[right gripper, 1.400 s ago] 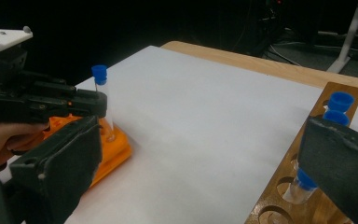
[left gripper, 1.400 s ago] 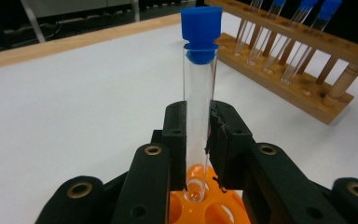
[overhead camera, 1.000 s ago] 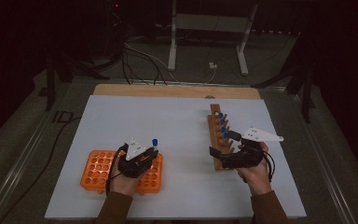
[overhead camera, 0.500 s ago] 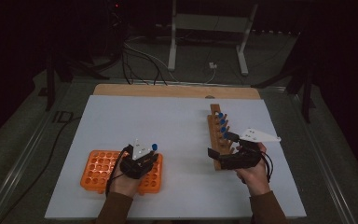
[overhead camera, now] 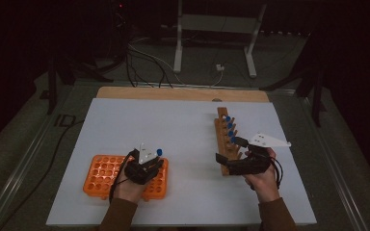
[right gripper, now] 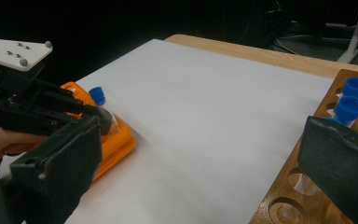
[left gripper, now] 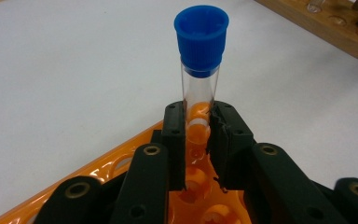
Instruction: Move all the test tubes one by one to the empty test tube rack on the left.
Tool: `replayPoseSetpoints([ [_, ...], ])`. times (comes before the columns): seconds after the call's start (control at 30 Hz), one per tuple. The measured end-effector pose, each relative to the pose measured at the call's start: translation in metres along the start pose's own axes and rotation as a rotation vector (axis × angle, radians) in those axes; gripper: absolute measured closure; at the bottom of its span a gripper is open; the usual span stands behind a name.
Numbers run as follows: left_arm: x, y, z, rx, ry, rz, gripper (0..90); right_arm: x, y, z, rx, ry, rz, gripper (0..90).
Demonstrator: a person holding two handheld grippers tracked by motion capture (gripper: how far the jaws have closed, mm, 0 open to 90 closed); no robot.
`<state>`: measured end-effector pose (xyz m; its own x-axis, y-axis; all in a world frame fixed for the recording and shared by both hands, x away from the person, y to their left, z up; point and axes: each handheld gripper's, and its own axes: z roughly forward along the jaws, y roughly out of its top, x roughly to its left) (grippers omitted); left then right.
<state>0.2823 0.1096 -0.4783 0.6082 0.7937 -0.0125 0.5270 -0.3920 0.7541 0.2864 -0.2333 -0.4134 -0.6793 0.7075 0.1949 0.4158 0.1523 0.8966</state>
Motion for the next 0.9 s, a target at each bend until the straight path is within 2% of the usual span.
replayPoseSetpoints([
  [0.03, 0.0, 0.0, 0.0, -0.003, 0.001, 0.001, 70.5, -0.001, 0.0, 0.0, -0.002, -0.001, 0.0, 0.3],
  [0.07, 0.001, 0.0, -0.001, -0.014, -0.004, 0.004, 70.5, -0.001, 0.0, 0.0, -0.002, -0.001, 0.0, 0.3],
  [0.13, 0.001, -0.002, -0.003, -0.037, -0.008, 0.0, 64.4, -0.001, 0.0, 0.0, -0.003, -0.001, 0.001, 0.4],
  [0.2, 0.003, -0.003, -0.005, -0.057, -0.019, -0.017, 57.4, -0.001, 0.001, 0.0, -0.003, -0.005, -0.002, 0.3],
  [0.27, 0.006, -0.004, -0.008, -0.079, -0.033, -0.027, 55.4, -0.001, 0.001, 0.0, -0.002, -0.007, -0.003, 0.3],
  [0.3, 0.007, -0.005, -0.009, -0.089, -0.036, -0.032, 48.5, -0.001, 0.001, -0.001, -0.002, -0.013, -0.006, 0.4],
  [0.33, 0.008, -0.006, -0.01, -0.101, -0.036, -0.04, 44.7, 0.0, 0.002, -0.001, -0.001, -0.02, -0.012, 0.3],
  [0.37, 0.009, -0.007, -0.011, -0.113, -0.034, -0.047, 44.7, 0.0, 0.002, -0.001, -0.001, -0.02, -0.012, 0.3],
  [0.4, 0.009, -0.007, -0.013, -0.129, -0.031, -0.06, 36.8, -0.001, 0.003, -0.001, -0.003, -0.025, -0.014, 0.4],
  [0.43, 0.011, -0.008, -0.015, -0.145, -0.023, -0.069, 36.8, -0.001, 0.003, -0.001, -0.003, -0.025, -0.014, 0.4],
  [0.47, 0.012, -0.009, -0.017, -0.161, -0.027, -0.078, 32.2, -0.002, 0.004, -0.001, -0.005, -0.029, -0.014, 0.4],
  [0.53, 0.014, -0.01, -0.022, -0.191, -0.022, -0.092, 29.8, -0.002, 0.004, -0.001, -0.006, -0.031, -0.016, 0.4],
  [0.6, 0.015, -0.011, -0.026, -0.221, -0.018, -0.107, 22.5, -0.003, 0.006, -0.001, -0.003, -0.048, -0.025, 0.4],
  [0.67, 0.016, -0.011, -0.029, -0.245, -0.017, -0.116, 19.7, -0.004, 0.006, -0.001, -0.004, -0.051, -0.027, 0.3],
  [0.77, 0.017, -0.01, -0.033, -0.264, -0.009, -0.122, 15.7, -0.007, 0.006, 0.0, -0.003, -0.067, -0.026, 0.4],
  [0.8, 0.017, -0.01, -0.033, -0.272, -0.009, -0.127, 10.0, -0.01, 0.005, 0.0, 0.003, -0.077, -0.023, 0.4],
  [0.83, 0.017, -0.01, -0.034, -0.274, -0.01, -0.13, 10.0, -0.01, 0.005, 0.0, 0.003, -0.077, -0.023, 0.4],
  [0.9, 0.018, -0.01, -0.034, -0.273, -0.014, -0.136, 1.5, -0.016, 0.004, 0.001, 0.011, -0.094, -0.018, 0.4],
])
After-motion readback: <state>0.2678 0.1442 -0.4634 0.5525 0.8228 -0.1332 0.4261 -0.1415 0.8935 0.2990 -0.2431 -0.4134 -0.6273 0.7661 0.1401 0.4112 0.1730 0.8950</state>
